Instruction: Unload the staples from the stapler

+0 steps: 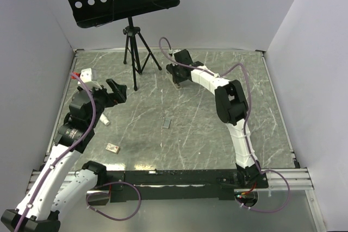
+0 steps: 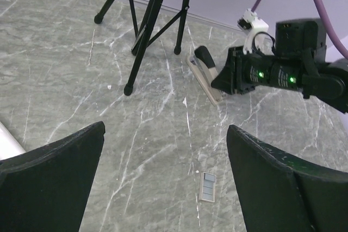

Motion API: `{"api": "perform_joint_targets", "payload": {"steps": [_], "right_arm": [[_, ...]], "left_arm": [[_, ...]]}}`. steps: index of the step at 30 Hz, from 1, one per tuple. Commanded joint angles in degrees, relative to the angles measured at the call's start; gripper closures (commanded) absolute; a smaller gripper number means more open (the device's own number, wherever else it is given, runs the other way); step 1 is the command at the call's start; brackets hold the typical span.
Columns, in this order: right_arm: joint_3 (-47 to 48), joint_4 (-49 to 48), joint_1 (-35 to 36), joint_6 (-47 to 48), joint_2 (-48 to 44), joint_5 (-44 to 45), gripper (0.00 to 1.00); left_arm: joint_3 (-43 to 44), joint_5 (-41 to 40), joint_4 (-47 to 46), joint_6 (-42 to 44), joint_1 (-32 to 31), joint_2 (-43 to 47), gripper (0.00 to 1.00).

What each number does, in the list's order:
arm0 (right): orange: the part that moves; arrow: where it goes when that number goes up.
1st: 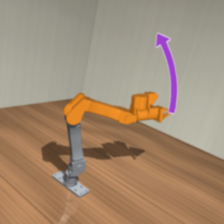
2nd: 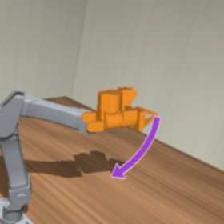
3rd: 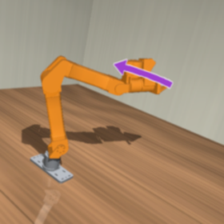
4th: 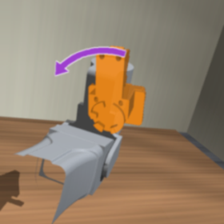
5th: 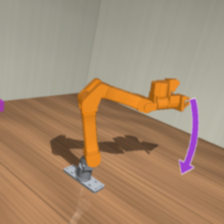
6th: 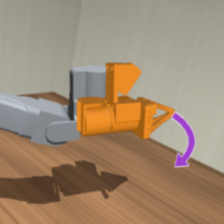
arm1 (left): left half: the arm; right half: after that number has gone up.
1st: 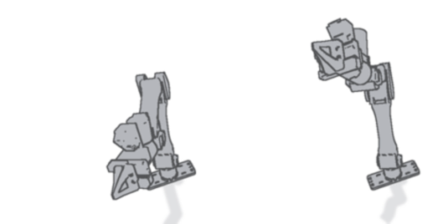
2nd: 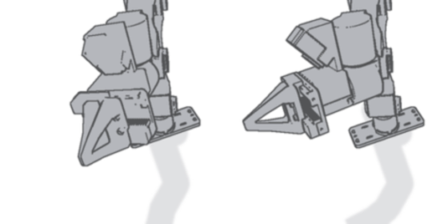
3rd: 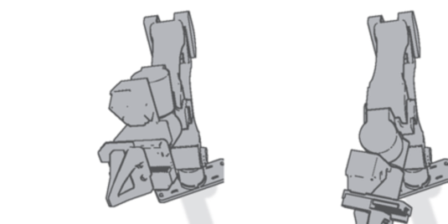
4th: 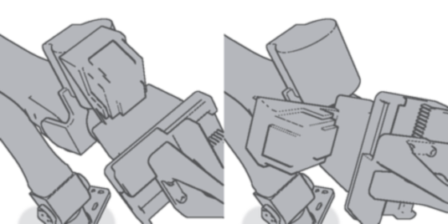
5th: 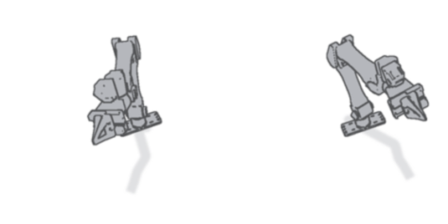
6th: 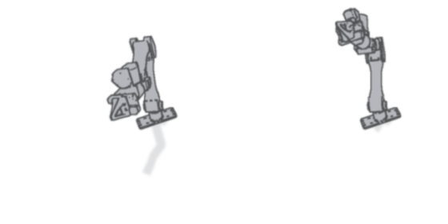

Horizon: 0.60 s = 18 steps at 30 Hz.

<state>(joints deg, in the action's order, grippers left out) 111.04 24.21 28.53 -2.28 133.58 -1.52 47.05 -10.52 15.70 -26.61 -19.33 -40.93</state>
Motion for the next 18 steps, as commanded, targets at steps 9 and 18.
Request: {"api": "perform_joint_targets", "payload": {"steps": [9,18], "right_arm": [[-26.5,-6.0,3.4,-2.4,-22.7,5.7,0.86],[-40.9,-8.0,4.7,-9.2,-31.2,4.5,0.74]], "left_arm": [[0.2,-2.6,-2.3,1.5,-0.2,1.1,0.02],[-0.4,-3.0,-2.8,1.3,-0.2,0.8,0.02]]}}
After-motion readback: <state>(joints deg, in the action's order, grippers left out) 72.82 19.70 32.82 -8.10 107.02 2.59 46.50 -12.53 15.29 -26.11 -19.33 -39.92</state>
